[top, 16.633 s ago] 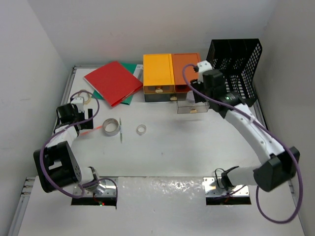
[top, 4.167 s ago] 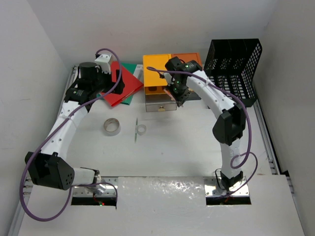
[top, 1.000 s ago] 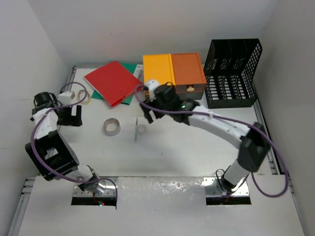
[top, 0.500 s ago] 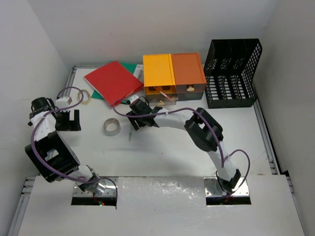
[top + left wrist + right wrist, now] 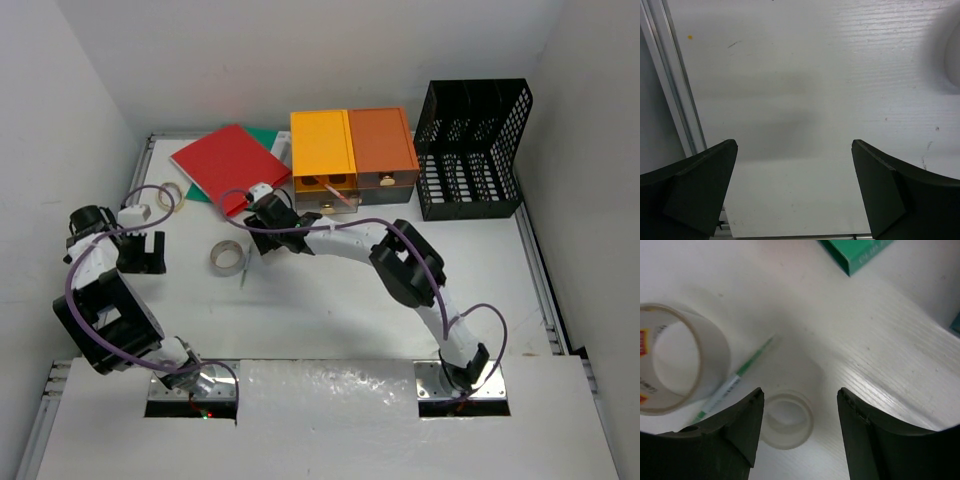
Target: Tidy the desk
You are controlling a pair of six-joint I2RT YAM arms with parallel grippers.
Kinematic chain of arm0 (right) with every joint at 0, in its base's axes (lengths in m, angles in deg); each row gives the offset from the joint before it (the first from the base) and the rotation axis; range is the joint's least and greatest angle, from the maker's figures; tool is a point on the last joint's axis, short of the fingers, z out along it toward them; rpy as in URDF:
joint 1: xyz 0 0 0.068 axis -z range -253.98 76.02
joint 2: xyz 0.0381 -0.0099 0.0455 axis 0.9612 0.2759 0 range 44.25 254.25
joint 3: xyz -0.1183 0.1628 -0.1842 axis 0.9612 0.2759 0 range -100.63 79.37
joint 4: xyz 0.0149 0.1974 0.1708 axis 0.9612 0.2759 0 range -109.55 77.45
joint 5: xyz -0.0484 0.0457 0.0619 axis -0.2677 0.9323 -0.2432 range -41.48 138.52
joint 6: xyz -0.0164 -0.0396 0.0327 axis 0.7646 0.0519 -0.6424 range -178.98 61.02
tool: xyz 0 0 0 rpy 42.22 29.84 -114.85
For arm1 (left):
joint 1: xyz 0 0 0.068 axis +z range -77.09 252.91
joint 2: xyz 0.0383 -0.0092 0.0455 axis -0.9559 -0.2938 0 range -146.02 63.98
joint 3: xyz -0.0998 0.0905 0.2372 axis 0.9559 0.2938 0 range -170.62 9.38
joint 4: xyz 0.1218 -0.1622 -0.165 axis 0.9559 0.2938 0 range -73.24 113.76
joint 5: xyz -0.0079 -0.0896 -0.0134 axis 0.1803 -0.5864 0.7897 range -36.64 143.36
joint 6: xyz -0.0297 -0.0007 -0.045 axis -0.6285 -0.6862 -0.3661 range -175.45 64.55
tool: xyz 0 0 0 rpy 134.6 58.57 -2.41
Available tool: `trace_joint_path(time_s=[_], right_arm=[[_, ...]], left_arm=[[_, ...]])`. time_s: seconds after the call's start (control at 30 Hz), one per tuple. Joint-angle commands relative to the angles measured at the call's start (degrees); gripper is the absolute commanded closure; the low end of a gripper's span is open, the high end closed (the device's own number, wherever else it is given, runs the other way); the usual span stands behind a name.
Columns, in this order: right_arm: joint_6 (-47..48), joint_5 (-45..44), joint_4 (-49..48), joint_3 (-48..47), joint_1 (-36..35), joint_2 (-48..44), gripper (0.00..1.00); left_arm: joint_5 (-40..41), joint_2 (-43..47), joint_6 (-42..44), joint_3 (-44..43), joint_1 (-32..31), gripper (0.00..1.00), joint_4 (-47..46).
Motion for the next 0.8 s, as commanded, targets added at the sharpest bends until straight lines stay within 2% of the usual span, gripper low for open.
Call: trace_joint_path(time_s=[0.0,0.1,0.23,0.37,0.53,0.67,0.77], right_arm=[[0.67,1.59,-3.45,-6.05,-1.91,0.89,0.41],[-0.82,2.65,-0.64,-13.34,-2.00,4.75,0.42],[-2.67,0.82,0.95,-16.44,-2.09,8.97,0.42],[-3.64,-4.97,0.34,-14.87,-2.09,10.92,0.42],[-5.75,-8.95,-5.55,-7.04,-2.09,8.54,0.47],[-6.36,-6.50,-5.99,-7.74,-2.09,9.51,0.53],[-6.19,-2.72,-6.96,-7.47,-2.18,8.89,0.53]], left_arm=[[-0.14,0.97,1.23,0.28,0.36,0.02,-2.68],[-0.05,0.53,1.49,0.54,0.36,0.02,-2.76],[-0.05,0.79,2.01,1.25,0.27,0.02,-2.68],[-0.41,0.88,2.19,2.13,0.36,0.02,-3.12],[-0.06,0.97,2.63,3.09,0.36,0.02,-3.64],[0.30,1.14,2.90,3.36,0.36,0.02,-3.82],[0.21,1.32,2.98,3.62,0.27,0.02,-3.91]])
